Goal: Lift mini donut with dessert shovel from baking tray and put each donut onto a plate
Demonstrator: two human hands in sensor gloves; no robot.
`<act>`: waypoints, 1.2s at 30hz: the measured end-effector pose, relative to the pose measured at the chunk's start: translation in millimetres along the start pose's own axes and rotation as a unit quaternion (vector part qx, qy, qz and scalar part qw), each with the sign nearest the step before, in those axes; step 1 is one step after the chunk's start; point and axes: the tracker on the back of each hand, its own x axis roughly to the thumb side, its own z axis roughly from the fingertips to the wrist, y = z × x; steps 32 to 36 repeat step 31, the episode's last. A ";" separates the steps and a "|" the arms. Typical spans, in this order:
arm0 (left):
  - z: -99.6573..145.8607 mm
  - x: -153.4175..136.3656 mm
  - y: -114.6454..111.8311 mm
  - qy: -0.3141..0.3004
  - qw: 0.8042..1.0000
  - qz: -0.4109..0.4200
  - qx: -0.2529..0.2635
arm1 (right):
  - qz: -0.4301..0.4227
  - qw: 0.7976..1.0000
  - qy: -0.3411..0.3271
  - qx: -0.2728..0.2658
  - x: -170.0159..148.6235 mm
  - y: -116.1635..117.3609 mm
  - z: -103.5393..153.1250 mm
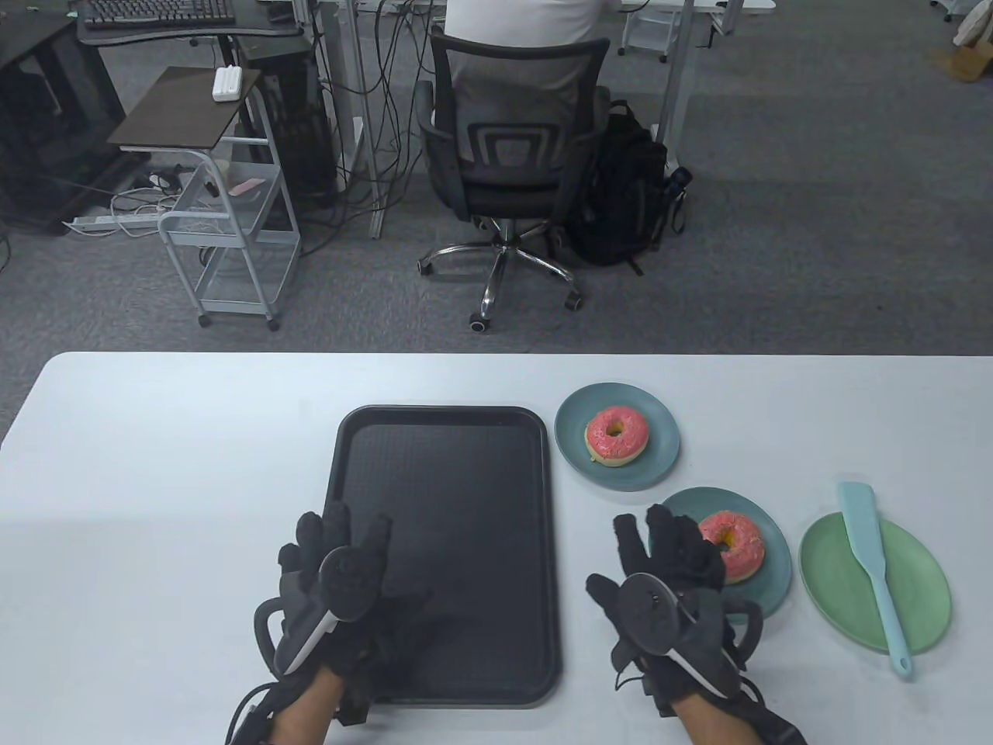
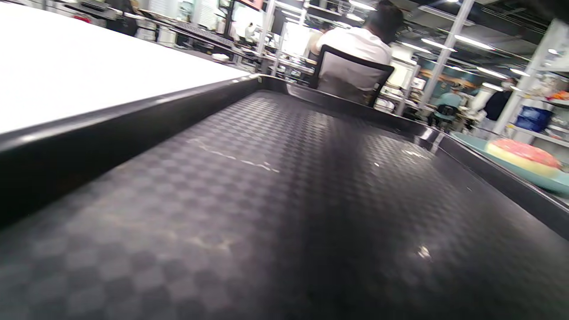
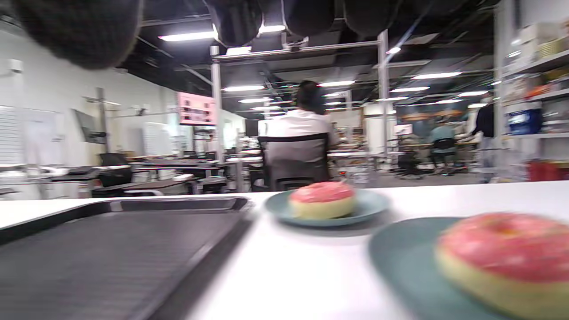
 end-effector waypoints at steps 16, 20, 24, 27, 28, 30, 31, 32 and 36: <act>-1.3 2.2 -5.0 -0.027 0.999 -0.015 -0.020 | 0.012 0.998 -0.055 0.029 2.5 38.9 11.6; -1.2 1.4 -4.1 -0.025 0.999 -0.017 -0.018 | -0.005 0.998 -0.047 0.034 -3.0 38.3 10.8; -1.7 0.1 -4.0 -0.023 0.999 -0.017 -0.017 | -0.016 0.998 -0.043 0.035 -5.7 37.4 10.6; -1.8 -0.9 -3.9 -0.022 0.999 -0.017 -0.017 | -0.024 0.998 -0.042 0.035 -5.9 38.1 10.6; -1.8 -1.2 -3.6 -0.021 0.999 -0.018 -0.017 | -0.027 0.998 -0.042 0.036 -5.7 38.2 10.6; -2.2 -2.1 -3.3 -0.019 1.000 -0.016 -0.017 | -0.029 0.998 -0.040 0.038 -5.5 39.1 10.4; -2.4 -2.5 -3.2 -0.018 1.000 -0.017 -0.016 | -0.029 0.998 -0.040 0.038 -5.3 39.2 10.4; -2.4 -2.5 -3.2 -0.018 1.000 -0.017 -0.016 | -0.029 0.998 -0.040 0.038 -5.3 39.2 10.4; -2.4 -2.5 -3.2 -0.018 1.000 -0.017 -0.016 | -0.029 0.998 -0.040 0.038 -5.3 39.2 10.4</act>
